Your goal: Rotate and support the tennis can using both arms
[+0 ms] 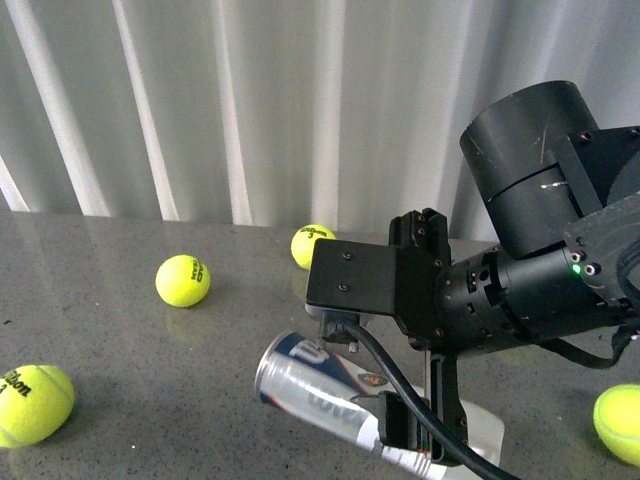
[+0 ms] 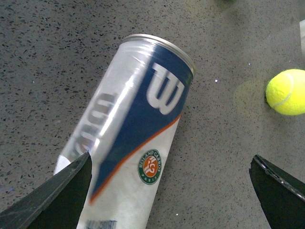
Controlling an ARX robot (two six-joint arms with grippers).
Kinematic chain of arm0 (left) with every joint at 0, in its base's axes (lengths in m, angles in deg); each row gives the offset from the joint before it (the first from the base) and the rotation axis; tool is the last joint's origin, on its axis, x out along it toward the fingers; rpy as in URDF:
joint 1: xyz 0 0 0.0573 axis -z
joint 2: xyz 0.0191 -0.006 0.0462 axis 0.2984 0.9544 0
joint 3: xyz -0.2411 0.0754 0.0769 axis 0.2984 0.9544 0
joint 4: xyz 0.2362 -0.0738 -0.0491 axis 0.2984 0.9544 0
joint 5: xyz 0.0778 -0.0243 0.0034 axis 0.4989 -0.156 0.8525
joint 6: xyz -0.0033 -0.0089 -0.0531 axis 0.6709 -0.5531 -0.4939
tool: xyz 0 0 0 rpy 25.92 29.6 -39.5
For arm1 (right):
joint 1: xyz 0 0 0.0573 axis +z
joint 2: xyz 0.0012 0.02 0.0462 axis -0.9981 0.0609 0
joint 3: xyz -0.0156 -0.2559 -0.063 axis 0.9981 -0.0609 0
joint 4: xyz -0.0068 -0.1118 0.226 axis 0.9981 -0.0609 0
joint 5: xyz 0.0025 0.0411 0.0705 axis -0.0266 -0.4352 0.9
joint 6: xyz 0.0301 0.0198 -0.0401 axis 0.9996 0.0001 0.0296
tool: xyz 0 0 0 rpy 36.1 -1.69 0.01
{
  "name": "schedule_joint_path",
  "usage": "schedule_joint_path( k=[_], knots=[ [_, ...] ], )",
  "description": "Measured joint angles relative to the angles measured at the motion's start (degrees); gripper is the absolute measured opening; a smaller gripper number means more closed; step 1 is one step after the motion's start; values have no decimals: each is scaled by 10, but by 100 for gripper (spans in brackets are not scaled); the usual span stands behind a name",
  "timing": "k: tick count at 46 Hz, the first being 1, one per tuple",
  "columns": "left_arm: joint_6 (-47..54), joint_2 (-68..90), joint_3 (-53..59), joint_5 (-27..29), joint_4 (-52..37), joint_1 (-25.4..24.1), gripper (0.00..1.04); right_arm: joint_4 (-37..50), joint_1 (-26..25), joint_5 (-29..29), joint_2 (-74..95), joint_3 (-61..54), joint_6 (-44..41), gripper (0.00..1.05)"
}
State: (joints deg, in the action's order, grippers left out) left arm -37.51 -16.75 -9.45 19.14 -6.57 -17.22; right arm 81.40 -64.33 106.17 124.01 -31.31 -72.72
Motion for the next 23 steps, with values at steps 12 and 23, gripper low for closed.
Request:
schedule_joint_path(
  k=[12, 23],
  knots=[
    [0, 0, 0, 0, 0, 0, 98, 7, -3, 7, -38, -43, 5, 98],
    [0, 0, 0, 0, 0, 0, 98, 19, -30, 38, -119, -86, 74, 98]
  ],
)
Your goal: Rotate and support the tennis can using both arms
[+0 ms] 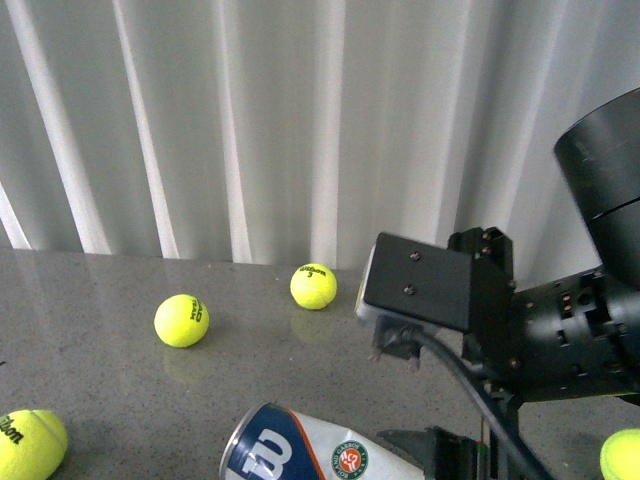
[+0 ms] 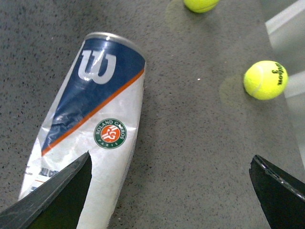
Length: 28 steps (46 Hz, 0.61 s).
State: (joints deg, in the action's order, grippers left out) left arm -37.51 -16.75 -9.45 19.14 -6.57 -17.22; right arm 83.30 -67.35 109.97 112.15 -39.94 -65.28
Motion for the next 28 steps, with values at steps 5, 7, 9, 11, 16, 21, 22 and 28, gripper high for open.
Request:
schedule_joint_path(
  k=[5, 7, 9, 11, 16, 21, 22, 28],
  knots=[
    [0, 0, 0, 0, 0, 0, 98, 15, -25, 8, -64, -17, 103, 98],
    [0, 0, 0, 0, 0, 0, 98, 21, -37, -7, -91, -19, 160, 98],
    [0, 0, 0, 0, 0, 0, 98, 25, -51, -35, -118, -20, 225, 98],
    [0, 0, 0, 0, 0, 0, 98, 18, -73, -83, -151, -21, 312, 98],
    [0, 0, 0, 0, 0, 0, 98, 10, -123, -106, -222, -50, 459, 98],
    [0, 0, 0, 0, 0, 0, 98, 3, -153, -127, -292, -94, 528, 98],
    [0, 0, 0, 0, 0, 0, 98, 2, -156, -130, -301, -99, 531, 98],
    [0, 0, 0, 0, 0, 0, 98, -2, -192, -143, -389, -156, 572, 98]
  ],
)
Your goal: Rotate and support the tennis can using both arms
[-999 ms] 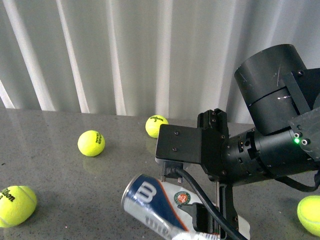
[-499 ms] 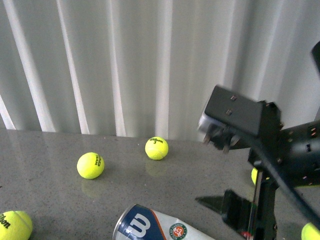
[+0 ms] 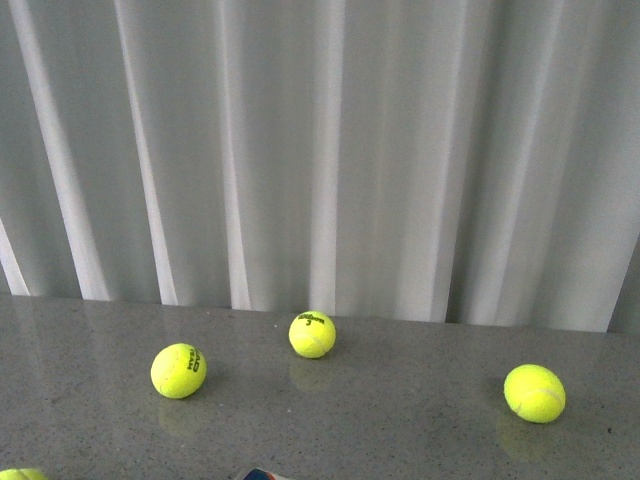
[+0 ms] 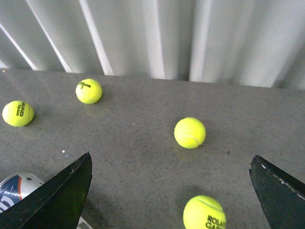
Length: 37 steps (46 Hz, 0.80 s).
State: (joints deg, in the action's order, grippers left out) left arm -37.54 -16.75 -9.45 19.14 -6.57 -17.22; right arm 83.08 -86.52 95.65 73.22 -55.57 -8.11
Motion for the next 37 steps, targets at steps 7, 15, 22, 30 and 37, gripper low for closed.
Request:
schedule_joint_path(
  k=[7, 15, 22, 30, 37],
  knots=[
    [0, 0, 0, 0, 0, 0, 98, -1, -9, -2, -24, -12, 14, 98],
    [0, 0, 0, 0, 0, 0, 98, 183, -2, -85, -27, -90, -6, 81],
    [0, 0, 0, 0, 0, 0, 98, 292, -2, -95, -80, -173, -18, 51],
    [0, 0, 0, 0, 0, 0, 98, 289, -2, -95, -134, -231, -20, 14],
    [0, 0, 0, 0, 0, 0, 98, 277, -2, -95, -172, -255, -22, 3]
  ],
)
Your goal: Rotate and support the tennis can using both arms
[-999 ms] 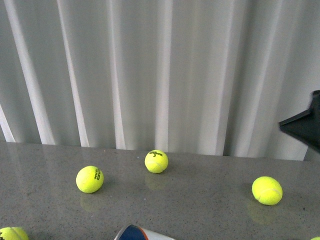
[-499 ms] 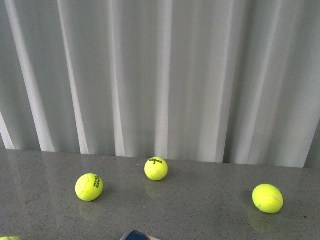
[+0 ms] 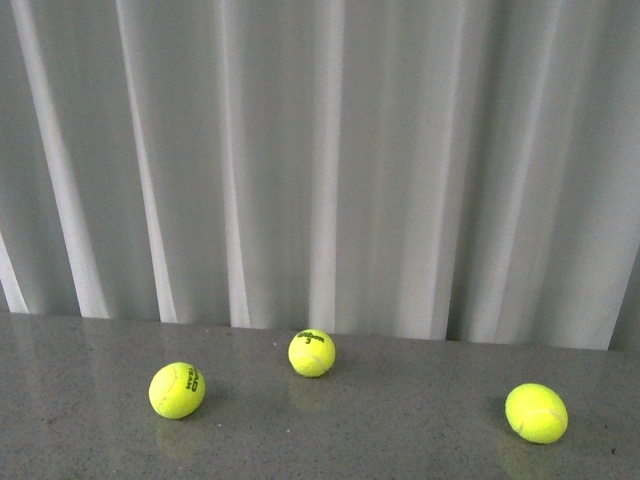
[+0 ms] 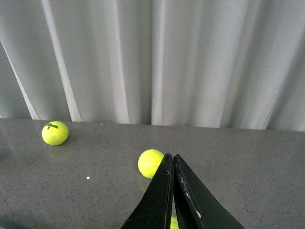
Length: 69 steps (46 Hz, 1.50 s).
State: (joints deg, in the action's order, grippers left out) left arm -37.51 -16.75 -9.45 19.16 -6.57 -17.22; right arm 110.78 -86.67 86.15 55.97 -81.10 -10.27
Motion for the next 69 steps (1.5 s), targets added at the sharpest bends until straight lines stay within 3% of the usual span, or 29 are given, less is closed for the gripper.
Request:
schedule_joint_path(
  k=[23, 55, 59, 69],
  knots=[
    [0, 0, 0, 0, 0, 0, 98, -79, 0, 0, -158, -73, 0, 3],
    [0, 0, 0, 0, 0, 0, 98, -239, 0, 0, -322, -75, 0, 3],
    [0, 0, 0, 0, 0, 0, 98, -333, 0, 0, -397, -74, 0, 3],
    [0, 0, 0, 0, 0, 0, 98, -340, 0, 0, -419, -74, 0, 3]
  ],
)
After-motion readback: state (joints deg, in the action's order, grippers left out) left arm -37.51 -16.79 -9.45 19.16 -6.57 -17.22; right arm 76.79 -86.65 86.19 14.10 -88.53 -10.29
